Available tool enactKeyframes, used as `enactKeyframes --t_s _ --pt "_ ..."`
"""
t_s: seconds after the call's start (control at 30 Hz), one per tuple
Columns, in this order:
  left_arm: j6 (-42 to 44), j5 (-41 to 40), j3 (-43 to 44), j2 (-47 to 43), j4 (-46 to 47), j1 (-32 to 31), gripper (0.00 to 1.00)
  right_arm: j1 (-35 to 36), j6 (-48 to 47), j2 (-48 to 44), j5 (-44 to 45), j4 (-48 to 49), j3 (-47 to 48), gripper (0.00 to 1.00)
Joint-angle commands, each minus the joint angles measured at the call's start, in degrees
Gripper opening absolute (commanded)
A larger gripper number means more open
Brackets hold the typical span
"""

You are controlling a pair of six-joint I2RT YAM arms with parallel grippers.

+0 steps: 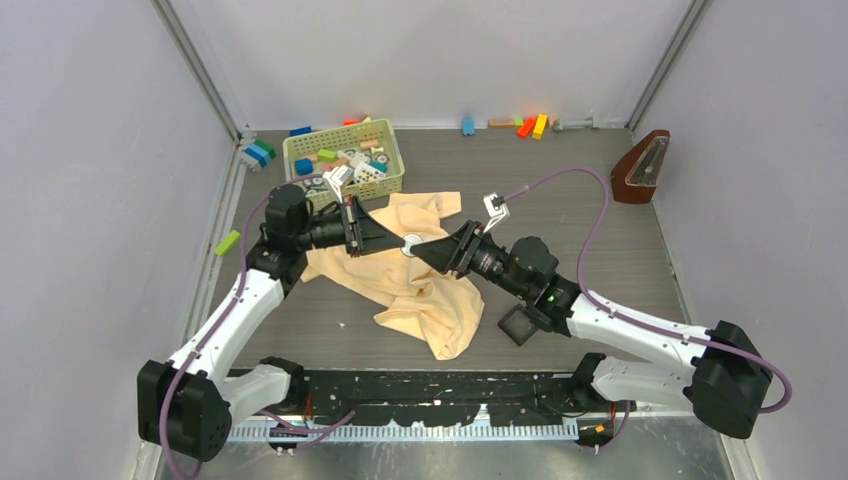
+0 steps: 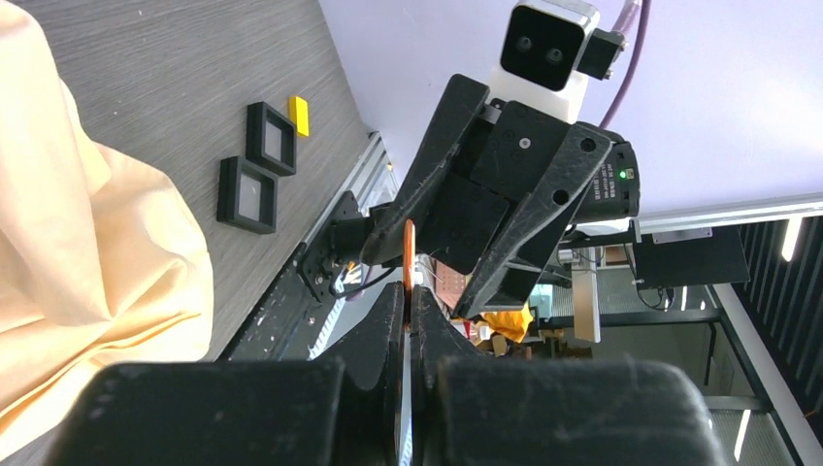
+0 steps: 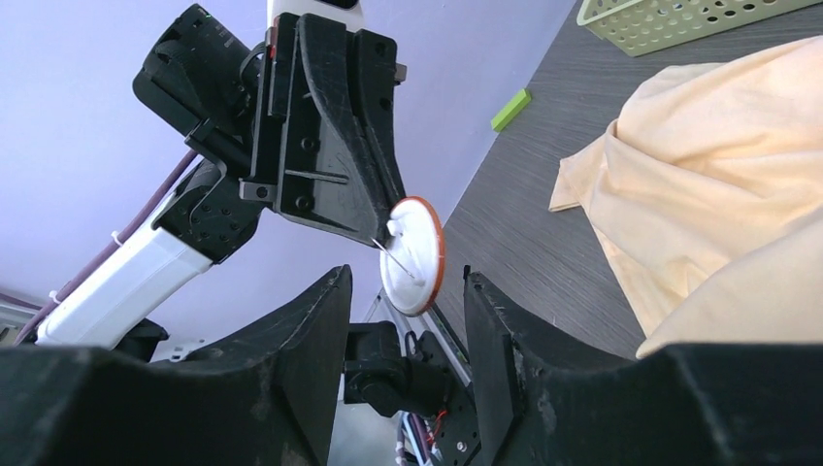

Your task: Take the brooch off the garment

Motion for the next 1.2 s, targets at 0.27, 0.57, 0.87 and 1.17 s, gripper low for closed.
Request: enactKeyframes --t_s 0.27,0.57,0.87,1.17 --pt "-0.6 1.6 -0.9 -1.4 2.7 0.2 0.0 -0.1 2.6 -3.0 5.0 8.4 -3.9 0.43" --pt "-0.9 2.0 -1.4 -1.5 3.6 0.2 0.0 -0.1 2.8 -1.3 6.1 7.3 -2.4 0.42" --pt "-1.6 2.2 -2.1 -1.8 4.8 0.2 0.0 -0.1 4.1 2.3 1.2 7.9 -0.5 0.41" --pt "-1.3 3.0 -2.1 -2.1 4.8 0.2 0.0 -0.1 4.2 3.1 1.5 6.5 0.3 0.36"
